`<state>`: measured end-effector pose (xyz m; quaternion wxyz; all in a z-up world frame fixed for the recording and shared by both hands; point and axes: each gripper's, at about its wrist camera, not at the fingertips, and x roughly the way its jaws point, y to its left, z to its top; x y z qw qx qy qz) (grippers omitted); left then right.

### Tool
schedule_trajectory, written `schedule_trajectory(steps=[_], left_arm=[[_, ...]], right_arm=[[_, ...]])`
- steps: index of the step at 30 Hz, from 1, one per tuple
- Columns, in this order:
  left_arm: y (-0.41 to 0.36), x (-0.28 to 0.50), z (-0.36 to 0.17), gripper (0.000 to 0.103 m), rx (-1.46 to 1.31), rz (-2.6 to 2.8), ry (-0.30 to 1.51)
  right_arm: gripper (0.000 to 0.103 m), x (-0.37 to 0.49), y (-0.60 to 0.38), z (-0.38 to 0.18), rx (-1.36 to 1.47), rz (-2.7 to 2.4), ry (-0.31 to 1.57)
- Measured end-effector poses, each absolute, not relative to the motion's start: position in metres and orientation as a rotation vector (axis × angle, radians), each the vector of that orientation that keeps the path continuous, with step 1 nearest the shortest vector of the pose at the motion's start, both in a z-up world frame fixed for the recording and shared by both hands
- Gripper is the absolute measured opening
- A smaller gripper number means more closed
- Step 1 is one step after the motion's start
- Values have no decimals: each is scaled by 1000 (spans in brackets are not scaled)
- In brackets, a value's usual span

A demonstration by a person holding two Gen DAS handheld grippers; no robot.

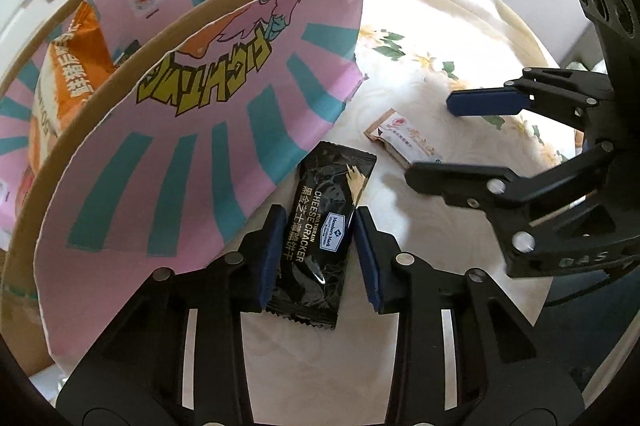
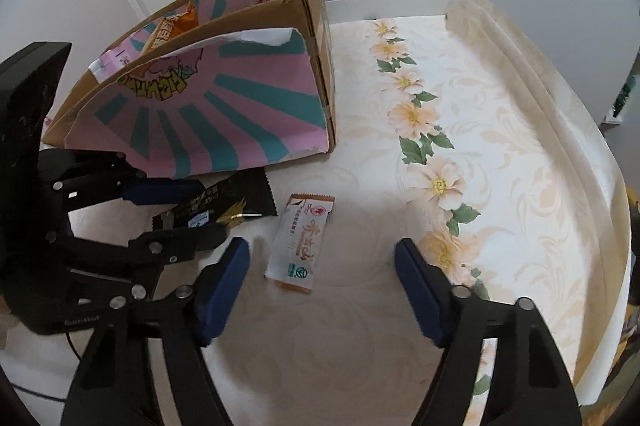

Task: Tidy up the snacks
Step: 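Grasp the black cheese cracker packet with the left gripper while the right grasps the white stick packet, then carry both packets into the pink box and open both grippers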

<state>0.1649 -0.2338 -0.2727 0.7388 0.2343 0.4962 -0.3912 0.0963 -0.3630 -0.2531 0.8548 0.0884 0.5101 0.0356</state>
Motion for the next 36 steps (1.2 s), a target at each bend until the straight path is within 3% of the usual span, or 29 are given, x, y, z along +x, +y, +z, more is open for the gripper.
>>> schedule_trajectory(steps=[9,15,25,36], left_arm=[[-212,159,-260,31,456,-828,1103],[-202,152,-254,31,398,-798,1116],[-189,135,-223,31,317,-720,1072],[-180,126,-142,31,162,-604,969]], right_arm=[[46,98,-348,-253,143,7,1060],[21,94,-329,-252,-5,21,1051],[20,101,-348,-237,6,72,1038],[20,104,-365,-171,-11,146,959]])
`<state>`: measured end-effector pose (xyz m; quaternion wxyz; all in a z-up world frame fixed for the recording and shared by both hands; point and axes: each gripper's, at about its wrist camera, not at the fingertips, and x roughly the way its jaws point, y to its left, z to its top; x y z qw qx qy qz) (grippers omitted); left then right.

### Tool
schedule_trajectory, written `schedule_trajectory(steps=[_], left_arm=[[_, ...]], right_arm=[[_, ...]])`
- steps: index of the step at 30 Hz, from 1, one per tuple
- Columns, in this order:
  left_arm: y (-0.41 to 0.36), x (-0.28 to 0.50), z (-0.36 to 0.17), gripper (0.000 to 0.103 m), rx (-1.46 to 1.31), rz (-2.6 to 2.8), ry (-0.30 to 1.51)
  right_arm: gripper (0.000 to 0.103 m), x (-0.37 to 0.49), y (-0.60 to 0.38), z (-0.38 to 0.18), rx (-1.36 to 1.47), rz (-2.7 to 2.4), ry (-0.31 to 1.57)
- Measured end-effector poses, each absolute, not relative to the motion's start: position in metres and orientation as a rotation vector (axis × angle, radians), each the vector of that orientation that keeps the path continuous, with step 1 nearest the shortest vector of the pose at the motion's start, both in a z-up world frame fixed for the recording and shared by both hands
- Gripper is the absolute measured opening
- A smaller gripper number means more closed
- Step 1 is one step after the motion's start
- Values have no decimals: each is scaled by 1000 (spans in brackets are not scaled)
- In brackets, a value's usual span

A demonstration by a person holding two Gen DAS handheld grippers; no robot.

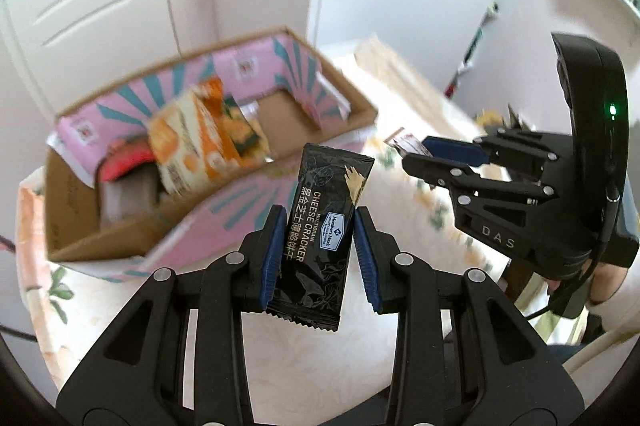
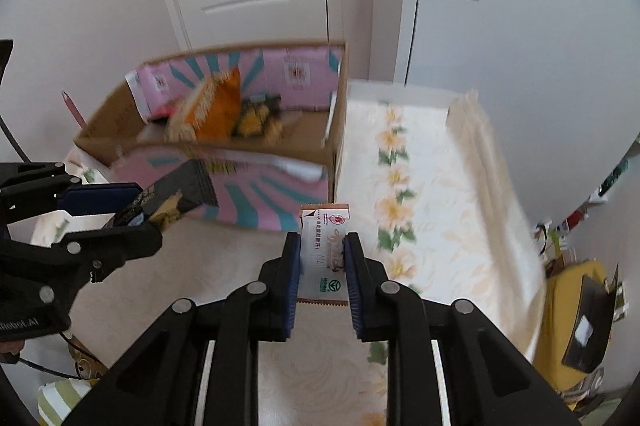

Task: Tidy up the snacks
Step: 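Carry both packets into the pink box and open both grippers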

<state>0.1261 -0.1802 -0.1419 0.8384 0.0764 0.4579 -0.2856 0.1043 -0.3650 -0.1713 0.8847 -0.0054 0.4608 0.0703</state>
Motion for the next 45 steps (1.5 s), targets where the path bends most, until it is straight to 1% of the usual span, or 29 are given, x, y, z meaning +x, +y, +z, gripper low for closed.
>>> schedule_trajectory(steps=[8,13,17,22,27,28,29,30,31,32,45], left_arm=[[-154,160,-95,31,94,-546,887],[-125,190,-86,31,70,-487,878],[-100,222,-97,31,41,-423,924],[-75,260,-132,31,11,-361,1033],[-66,274,-155,32,5,-349,1090],[-65,275,-156,42,7,-347,1089],[-66,275,-157,56,16,-346,1087],[-67,276,-158,93,30,-338,1083],[-67,273,-157,102,41,-325,1069],[-66,270,-154,103,42,-335,1039],[-71,252,-134,103,116,-337,978]], right_arm=[[20,126,-366,-114,-2,145,863],[20,150,-354,-94,9,156,828],[20,171,-339,-93,31,170,832],[20,199,-316,-98,64,186,846],[20,219,-305,-109,117,185,882],[20,219,-304,-111,121,182,887],[20,220,-303,-114,125,177,893],[20,221,-302,-116,129,169,901],[20,222,-303,-118,133,164,907],[20,223,-303,-120,139,156,914],[20,239,-323,-145,232,149,1017]])
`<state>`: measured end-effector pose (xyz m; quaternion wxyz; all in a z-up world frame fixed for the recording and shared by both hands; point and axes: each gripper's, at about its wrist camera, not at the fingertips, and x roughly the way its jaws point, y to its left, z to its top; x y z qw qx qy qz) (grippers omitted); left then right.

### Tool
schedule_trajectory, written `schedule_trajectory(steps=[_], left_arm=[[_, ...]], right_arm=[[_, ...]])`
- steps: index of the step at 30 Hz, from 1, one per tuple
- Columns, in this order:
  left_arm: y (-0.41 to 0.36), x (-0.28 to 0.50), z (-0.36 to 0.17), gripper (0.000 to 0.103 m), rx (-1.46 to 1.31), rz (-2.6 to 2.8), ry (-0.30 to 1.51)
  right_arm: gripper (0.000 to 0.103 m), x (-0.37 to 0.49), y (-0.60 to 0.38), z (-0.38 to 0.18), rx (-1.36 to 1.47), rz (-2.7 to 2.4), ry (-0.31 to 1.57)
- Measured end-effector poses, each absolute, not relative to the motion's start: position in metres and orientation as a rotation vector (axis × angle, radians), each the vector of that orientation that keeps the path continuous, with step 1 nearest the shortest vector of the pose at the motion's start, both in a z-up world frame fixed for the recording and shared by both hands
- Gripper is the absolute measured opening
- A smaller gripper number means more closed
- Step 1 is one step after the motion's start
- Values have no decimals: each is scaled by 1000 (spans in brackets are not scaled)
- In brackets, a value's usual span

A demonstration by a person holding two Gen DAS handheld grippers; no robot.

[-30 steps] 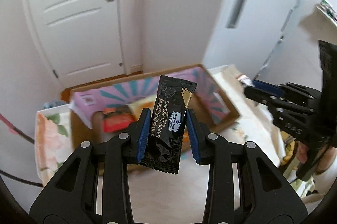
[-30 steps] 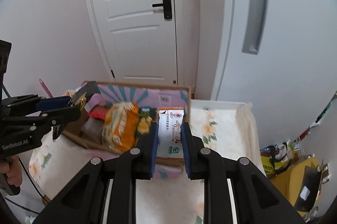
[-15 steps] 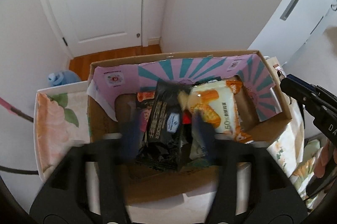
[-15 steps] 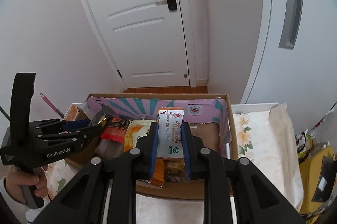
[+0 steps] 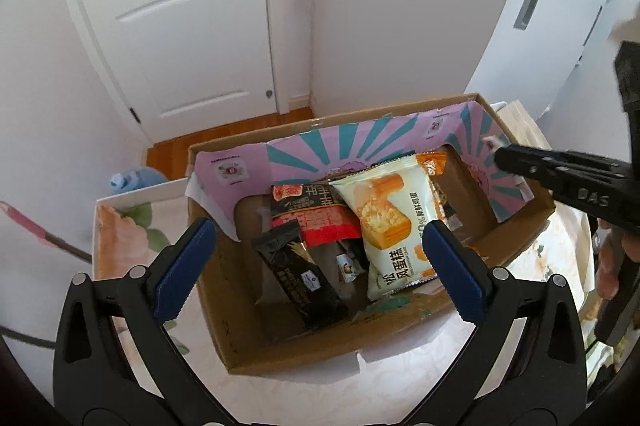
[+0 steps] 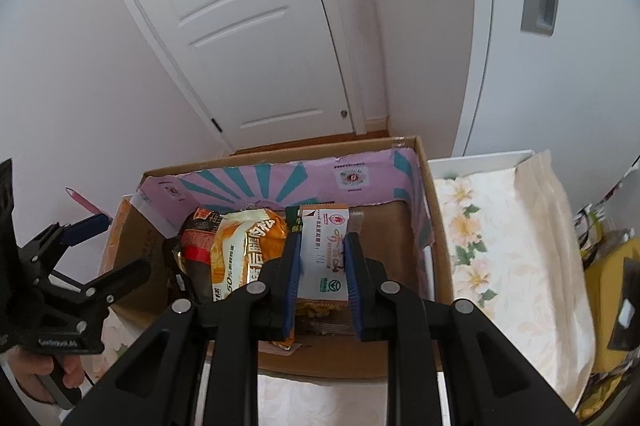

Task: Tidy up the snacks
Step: 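Carry both packets into the pink box and open both grippers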

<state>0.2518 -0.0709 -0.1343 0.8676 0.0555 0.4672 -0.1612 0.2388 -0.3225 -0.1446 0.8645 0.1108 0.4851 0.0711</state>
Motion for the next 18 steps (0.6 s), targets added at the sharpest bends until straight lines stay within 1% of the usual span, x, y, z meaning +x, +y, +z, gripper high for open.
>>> schedule_trajectory(steps=[2,3,4,5,6,7,13,18], left_arm=[[-70,247,-131,103,107,-316,968],[-71,246,-131,103,107,-306,966],[-72,244,-130,103,108,-293,965],[-73,240,-129,103,107,-275,964],[-73,237,-129,103,104,-267,963],[-73,234,-128,103,98,-263,961],[-78,208,-121,103,58,-213,951],[-81,179,-95,103,30,-178,892]], right_arm=[[20,243,-322,-150,252,179,1034],[25,246,-322,-153,260,193,1048],[39,248,-323,-157,267,199,1064],[50,249,-323,-160,273,204,1073],[69,249,-325,-160,285,215,1072],[73,247,-327,-160,298,224,1066],[73,228,-339,-153,299,238,1049],[73,202,-345,-133,256,247,1018]])
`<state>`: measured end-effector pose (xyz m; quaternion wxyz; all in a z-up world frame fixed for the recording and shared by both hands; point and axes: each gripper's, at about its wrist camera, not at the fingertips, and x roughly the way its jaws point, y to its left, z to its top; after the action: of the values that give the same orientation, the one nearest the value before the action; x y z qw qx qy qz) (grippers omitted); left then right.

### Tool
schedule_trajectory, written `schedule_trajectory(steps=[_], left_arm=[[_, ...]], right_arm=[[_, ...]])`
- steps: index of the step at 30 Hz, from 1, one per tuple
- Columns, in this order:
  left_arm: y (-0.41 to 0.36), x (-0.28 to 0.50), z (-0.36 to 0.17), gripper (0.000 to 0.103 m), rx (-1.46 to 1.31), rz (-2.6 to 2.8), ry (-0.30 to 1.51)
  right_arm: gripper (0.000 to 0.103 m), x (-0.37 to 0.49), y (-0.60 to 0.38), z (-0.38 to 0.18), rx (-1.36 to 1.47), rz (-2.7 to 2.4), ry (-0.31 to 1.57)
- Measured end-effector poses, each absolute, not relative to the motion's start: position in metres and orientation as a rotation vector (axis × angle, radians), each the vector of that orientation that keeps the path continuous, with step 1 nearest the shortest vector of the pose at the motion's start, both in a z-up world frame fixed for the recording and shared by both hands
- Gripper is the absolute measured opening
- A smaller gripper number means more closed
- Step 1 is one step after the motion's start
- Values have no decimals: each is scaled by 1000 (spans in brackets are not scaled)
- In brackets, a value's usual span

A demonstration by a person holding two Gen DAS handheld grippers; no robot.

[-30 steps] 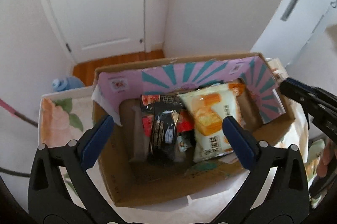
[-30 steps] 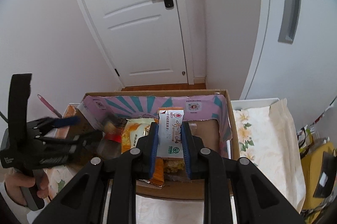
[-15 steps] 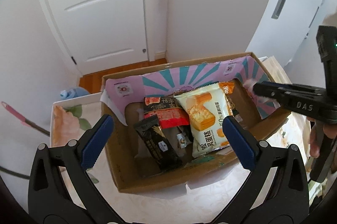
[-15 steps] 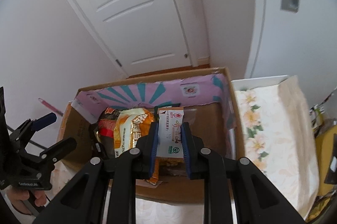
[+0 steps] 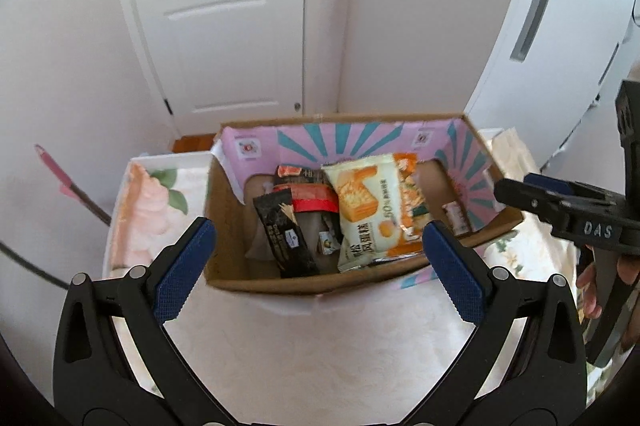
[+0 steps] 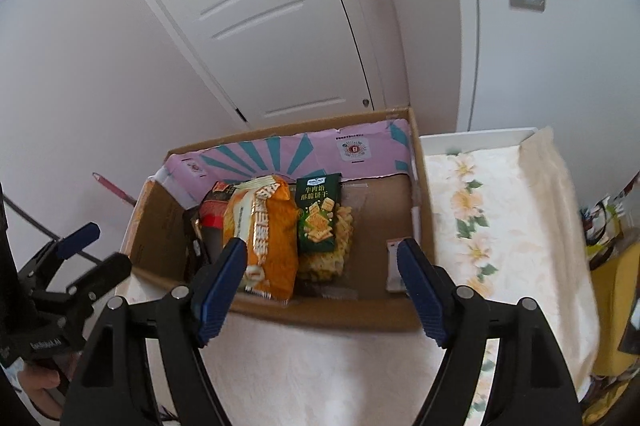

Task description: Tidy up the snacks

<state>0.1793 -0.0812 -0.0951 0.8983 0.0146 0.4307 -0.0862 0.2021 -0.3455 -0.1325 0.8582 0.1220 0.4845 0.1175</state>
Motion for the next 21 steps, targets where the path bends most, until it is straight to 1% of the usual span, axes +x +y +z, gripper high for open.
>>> schedule_trajectory(steps=[8,14,15,16,17,21], left_arm=[[-84,121,-24,103,13,-125,725],[-79,89,12,103,-11,-91,639],[-78,85,16,103,-13,-90,628],[-77,81,19,103,-13,-88,617],[-76,78,23,103,-9,-86,605],[-74,65,30,103,15,-88,581]], right_arm=[[73,143,-348,-56,166,236,891],[73,97,-344,-10,116,196,765],[82,93,-343,-5,110,185,746],[98,88,-342,1,107,171,727],[103,85,-342,5,107,164,711],[103,72,-336,16,99,126,669]])
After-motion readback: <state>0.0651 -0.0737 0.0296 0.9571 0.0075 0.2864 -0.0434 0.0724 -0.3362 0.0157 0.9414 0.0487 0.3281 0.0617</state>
